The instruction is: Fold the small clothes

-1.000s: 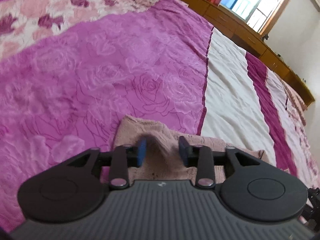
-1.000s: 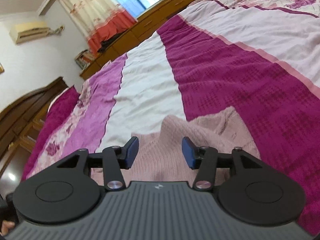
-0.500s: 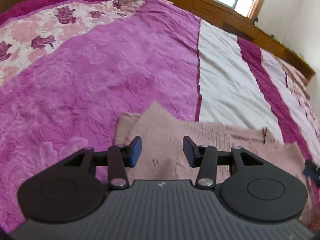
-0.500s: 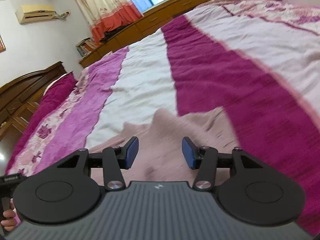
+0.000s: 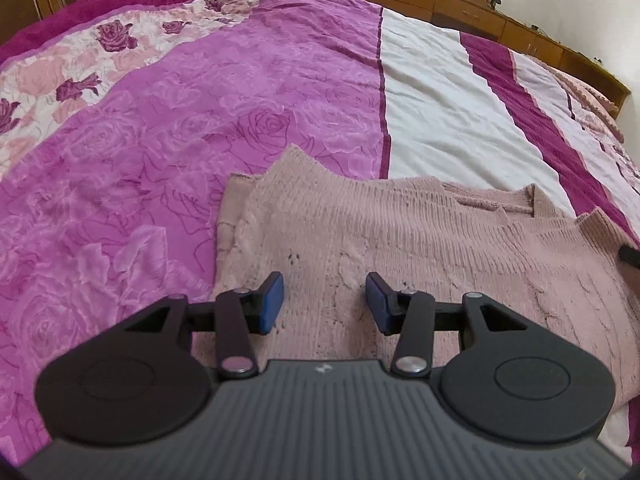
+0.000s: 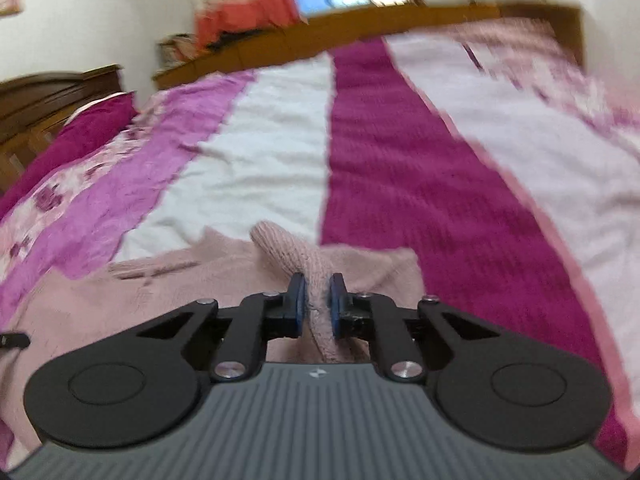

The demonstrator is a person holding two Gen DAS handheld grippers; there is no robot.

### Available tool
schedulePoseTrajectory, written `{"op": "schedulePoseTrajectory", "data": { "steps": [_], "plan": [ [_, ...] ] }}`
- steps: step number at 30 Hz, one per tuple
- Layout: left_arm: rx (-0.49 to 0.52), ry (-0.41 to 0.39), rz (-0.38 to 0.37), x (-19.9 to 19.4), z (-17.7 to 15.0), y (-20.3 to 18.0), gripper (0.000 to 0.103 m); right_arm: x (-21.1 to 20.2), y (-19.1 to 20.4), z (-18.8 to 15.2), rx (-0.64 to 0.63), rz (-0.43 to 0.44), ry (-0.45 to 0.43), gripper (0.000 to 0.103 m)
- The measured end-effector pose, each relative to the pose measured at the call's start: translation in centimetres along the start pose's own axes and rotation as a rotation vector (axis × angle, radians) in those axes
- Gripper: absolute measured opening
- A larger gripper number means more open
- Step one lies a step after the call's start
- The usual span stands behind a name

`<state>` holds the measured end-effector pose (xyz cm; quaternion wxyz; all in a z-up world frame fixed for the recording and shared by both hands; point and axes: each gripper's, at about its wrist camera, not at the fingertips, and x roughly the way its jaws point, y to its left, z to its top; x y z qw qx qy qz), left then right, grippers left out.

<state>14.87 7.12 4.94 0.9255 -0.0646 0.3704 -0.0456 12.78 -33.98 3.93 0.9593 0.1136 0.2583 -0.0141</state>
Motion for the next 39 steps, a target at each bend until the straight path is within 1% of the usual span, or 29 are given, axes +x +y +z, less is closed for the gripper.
{"op": "schedulePoseTrajectory", "data": {
  "steps": [3, 5, 7, 9, 12, 14, 16, 19, 23, 24, 25, 26, 27, 28, 30, 32, 36, 39],
  "plan": [
    [-0.02, 0.003, -0.005, 0.1, 0.0, 0.2, 0.047, -1.4, 2.3, -0.3, -0.121, 0.059, -0.021, 0.013],
    [-0.039, 0.007, -0.006, 0.3, 0.0, 0.4, 0.047, -1.8, 3.8, -0.8, -0.202, 0.101, 0.002, 0.014],
    [-0.047, 0.004, -0.007, 0.2, -0.1, 0.4, 0.048, -1.8, 4.8, -1.4, -0.253, 0.126, 0.036, 0.015],
    [-0.045, 0.004, -0.006, 0.2, -0.1, 0.4, 0.048, -1.6, 5.2, -1.9, -0.259, 0.169, 0.087, 0.021],
    [-0.04, 0.005, -0.008, 0.2, -0.1, 0.4, 0.048, -2.2, 5.4, -2.2, -0.23, 0.231, 0.096, 0.041],
    [-0.044, 0.007, -0.011, 0.2, 0.0, 0.5, 0.048, -2.6, 5.3, -1.7, -0.198, 0.283, 0.096, 0.045],
    [-0.05, 0.008, -0.012, 0.2, 0.0, 0.5, 0.048, -2.9, 5.2, -1.3, -0.18, 0.291, 0.078, 0.046],
    [-0.05, 0.006, -0.007, 0.3, -0.1, 0.4, 0.049, -2.3, 5.4, -0.7, -0.17, 0.247, 0.069, 0.046],
    [-0.036, 0.002, -0.004, 0.3, -0.3, 0.1, 0.05, 0.0, 5.2, -0.8, -0.135, 0.224, 0.131, 0.045],
    [-0.033, 0.002, -0.003, 0.3, -0.3, 0.1, 0.051, 0.3, 5.1, -0.9, -0.115, 0.224, 0.135, 0.042],
    [-0.031, 0.003, -0.004, 0.3, -0.3, 0.1, 0.051, 0.4, 5.0, -1.0, -0.096, 0.227, 0.125, 0.035],
    [-0.032, 0.004, -0.005, 0.3, -0.3, 0.2, 0.051, 0.3, 4.9, -1.0, -0.083, 0.23, 0.1, 0.014],
    [-0.032, 0.004, -0.007, 0.3, -0.2, 0.2, 0.051, 0.0, 4.8, -0.9, -0.081, 0.229, 0.075, 0.012],
    [-0.033, 0.006, -0.007, 0.3, -0.2, 0.3, 0.051, -0.4, 4.8, -0.8, -0.086, 0.211, 0.041, 0.012],
    [-0.034, 0.007, -0.008, 0.4, -0.2, 0.3, 0.051, -1.1, 4.6, -0.3, -0.114, 0.147, -0.032, 0.012],
    [-0.032, 0.006, -0.006, 0.4, -0.2, 0.3, 0.051, -1.2, 4.0, 0.3, -0.117, 0.084, -0.068, 0.012],
    [-0.021, 0.0, 0.001, 0.5, -0.4, 0.1, 0.053, 0.0, 1.8, 1.4, -0.107, -0.049, -0.068, 0.012],
    [-0.011, -0.001, 0.004, 0.5, -0.5, -0.1, 0.053, 1.7, -0.1, 1.6, -0.092, -0.125, -0.013, 0.012]
  ]
}}
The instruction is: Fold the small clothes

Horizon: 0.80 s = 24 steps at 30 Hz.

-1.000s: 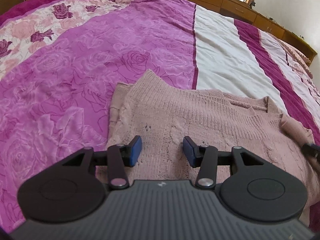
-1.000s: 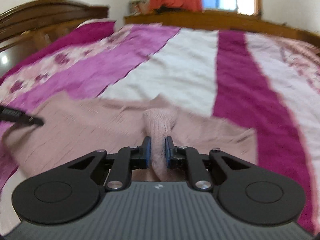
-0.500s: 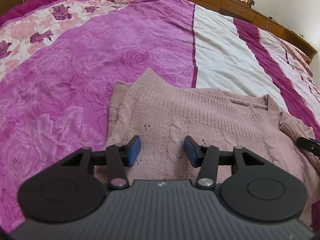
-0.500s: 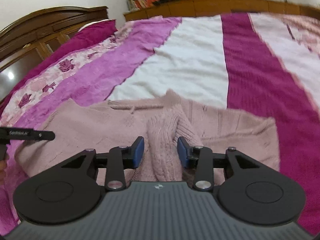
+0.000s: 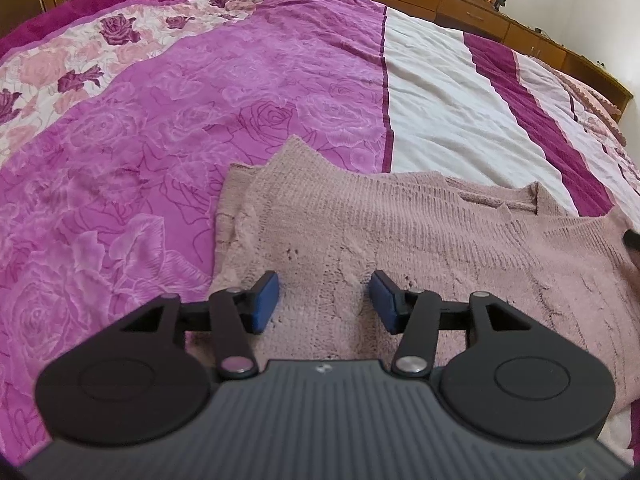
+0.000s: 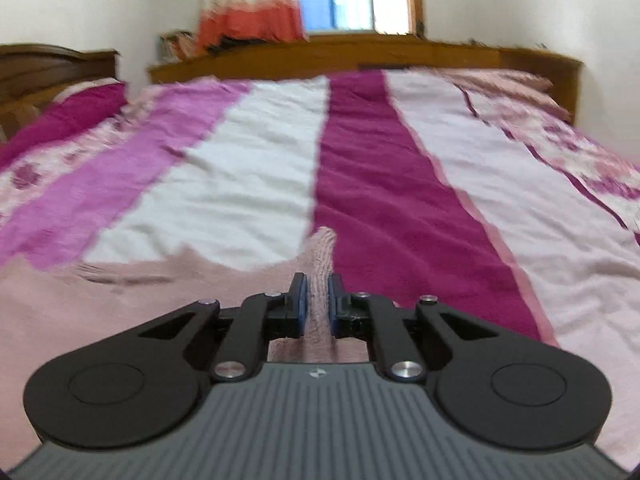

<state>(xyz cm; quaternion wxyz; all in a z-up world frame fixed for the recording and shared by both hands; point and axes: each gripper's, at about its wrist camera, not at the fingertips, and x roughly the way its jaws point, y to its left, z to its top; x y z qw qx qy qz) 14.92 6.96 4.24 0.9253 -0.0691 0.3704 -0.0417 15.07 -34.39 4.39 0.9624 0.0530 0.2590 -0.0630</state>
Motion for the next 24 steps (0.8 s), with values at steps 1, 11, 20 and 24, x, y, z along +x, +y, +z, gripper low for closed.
{"op": "schedulePoseTrajectory", "data": {
  "steps": [1, 11, 20, 24],
  "plan": [
    [0.0, 0.001, -0.001, 0.0, 0.0, 0.0, 0.053, 0.6, -0.4, 0.0, 0.008, -0.009, 0.025, 0.012],
    [-0.023, 0.016, -0.014, -0.6, 0.3, 0.4, 0.053, -1.4, -1.5, -0.4, 0.13, 0.03, 0.038, 0.038],
    [-0.013, 0.052, 0.04, -2.4, -0.1, 0.3, 0.054, -6.3, -1.1, -1.0, 0.177, 0.113, 0.051, 0.053],
    [0.006, 0.079, 0.07, -3.4, -0.5, 0.1, 0.054, -8.1, -1.6, -2.1, 0.232, 0.135, 0.06, 0.06]
  ]
}}
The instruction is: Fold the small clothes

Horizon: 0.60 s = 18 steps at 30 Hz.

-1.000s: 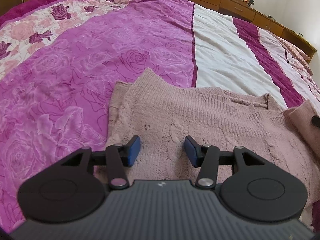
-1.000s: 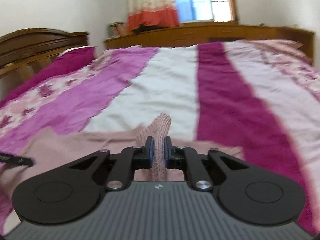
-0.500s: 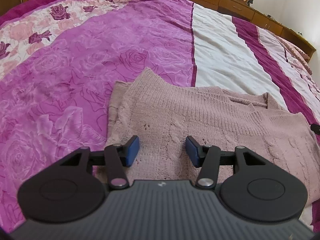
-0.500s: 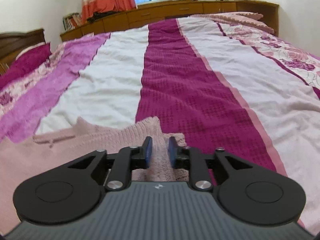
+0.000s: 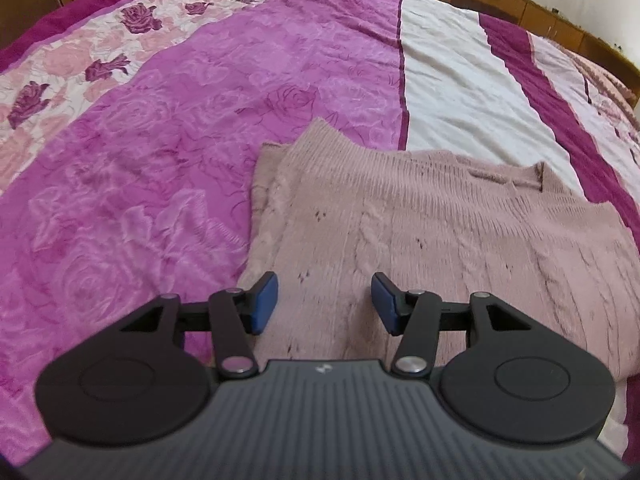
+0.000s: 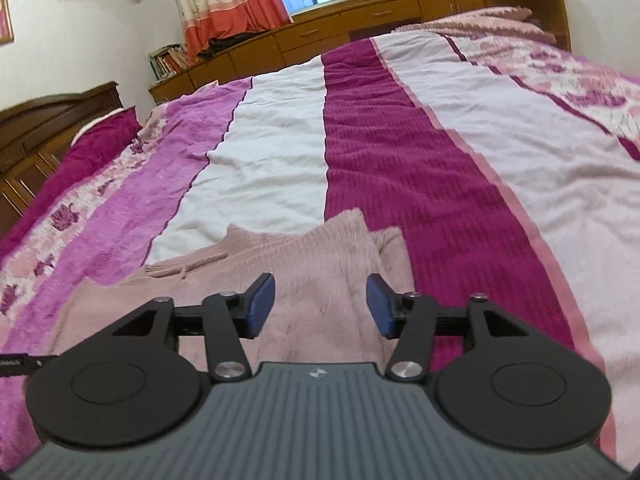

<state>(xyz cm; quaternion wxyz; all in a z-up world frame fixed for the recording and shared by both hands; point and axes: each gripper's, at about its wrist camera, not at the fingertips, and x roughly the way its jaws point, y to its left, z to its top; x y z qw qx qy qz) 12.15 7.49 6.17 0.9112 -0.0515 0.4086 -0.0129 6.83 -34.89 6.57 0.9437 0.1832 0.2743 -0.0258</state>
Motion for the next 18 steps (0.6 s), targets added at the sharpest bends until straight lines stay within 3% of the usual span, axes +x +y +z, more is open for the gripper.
{"op": "schedulePoseTrajectory", "data": {
  "steps": [4, 13, 16, 18],
  "plan": [
    [0.0, 0.001, 0.007, -1.2, -0.5, 0.0, 0.06, -1.9, -0.8, -1.7, 0.063, 0.006, -0.001, 0.069],
    [0.002, 0.022, 0.018, -3.1, -1.5, 0.1, 0.064, -4.4, -3.5, -4.6, 0.16, -0.012, 0.025, 0.07],
    [-0.001, 0.025, 0.028, -3.6, -2.0, 0.2, 0.075, -4.8, -4.3, -5.1, 0.192, -0.007, 0.03, 0.07],
    [0.001, 0.022, 0.043, -4.1, -2.3, 0.2, 0.075, -5.1, -4.6, -5.5, 0.213, 0.004, 0.037, 0.07]
  ]
}}
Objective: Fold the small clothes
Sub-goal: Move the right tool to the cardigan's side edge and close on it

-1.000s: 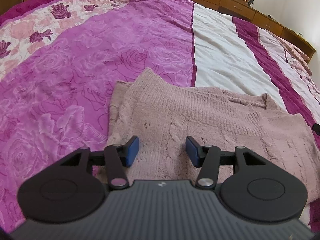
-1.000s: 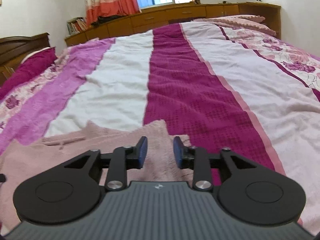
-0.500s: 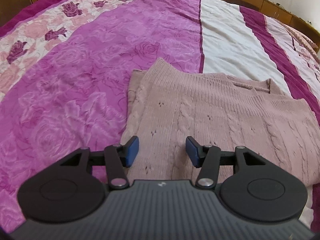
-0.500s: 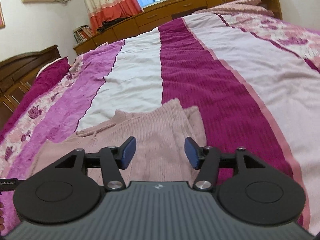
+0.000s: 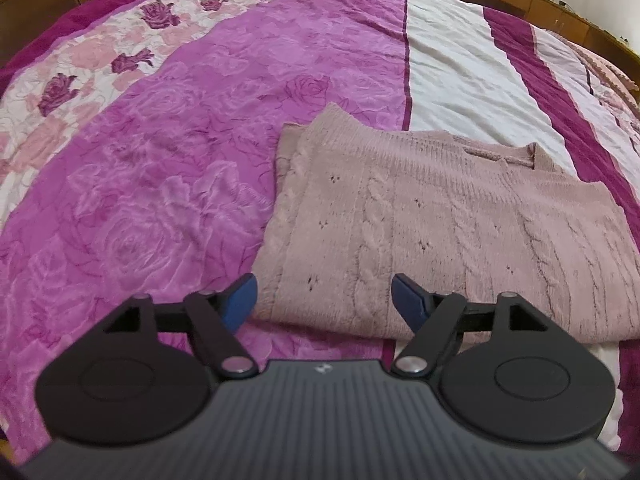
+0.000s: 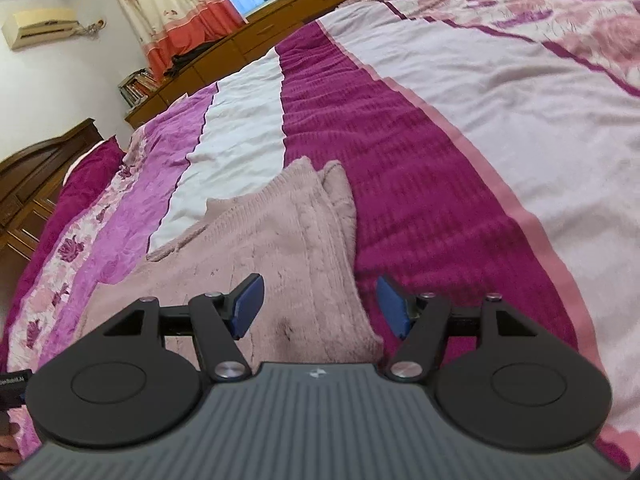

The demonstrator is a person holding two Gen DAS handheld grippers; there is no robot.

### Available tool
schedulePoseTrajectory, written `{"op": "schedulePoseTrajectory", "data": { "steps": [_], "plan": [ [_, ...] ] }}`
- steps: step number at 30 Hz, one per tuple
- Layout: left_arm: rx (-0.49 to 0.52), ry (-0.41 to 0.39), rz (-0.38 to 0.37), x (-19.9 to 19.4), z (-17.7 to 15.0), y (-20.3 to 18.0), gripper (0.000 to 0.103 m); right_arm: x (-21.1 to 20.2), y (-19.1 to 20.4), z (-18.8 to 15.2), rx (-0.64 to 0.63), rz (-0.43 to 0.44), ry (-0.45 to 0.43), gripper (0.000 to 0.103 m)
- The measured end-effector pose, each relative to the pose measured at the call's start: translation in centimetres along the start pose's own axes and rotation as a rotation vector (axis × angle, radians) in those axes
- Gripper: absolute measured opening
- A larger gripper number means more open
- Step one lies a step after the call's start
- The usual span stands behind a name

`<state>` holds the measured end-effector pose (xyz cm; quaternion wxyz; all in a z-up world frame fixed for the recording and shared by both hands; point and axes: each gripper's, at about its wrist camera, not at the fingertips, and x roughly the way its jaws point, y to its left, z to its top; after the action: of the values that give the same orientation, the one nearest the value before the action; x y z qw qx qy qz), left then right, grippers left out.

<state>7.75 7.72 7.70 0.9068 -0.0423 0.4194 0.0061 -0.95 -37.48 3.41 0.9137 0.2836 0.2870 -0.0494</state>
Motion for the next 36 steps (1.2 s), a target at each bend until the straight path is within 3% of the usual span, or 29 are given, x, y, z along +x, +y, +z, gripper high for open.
{"op": "schedulePoseTrajectory", "data": {
  "steps": [22, 30, 36],
  "plan": [
    [-0.083, 0.025, 0.037, -1.6, -1.3, 0.8, 0.075, 0.6, -2.4, -2.1, 0.176, 0.117, 0.078, 0.071],
    [-0.089, 0.039, 0.039, -1.2, -1.7, 0.8, 0.075, 1.3, -3.3, -2.4, 0.295, 0.197, 0.086, 0.077],
    [-0.083, 0.045, 0.039, -1.0, -1.9, 0.7, 0.075, 1.9, -2.5, -2.5, 0.28, 0.231, 0.1, 0.077]
  ]
}}
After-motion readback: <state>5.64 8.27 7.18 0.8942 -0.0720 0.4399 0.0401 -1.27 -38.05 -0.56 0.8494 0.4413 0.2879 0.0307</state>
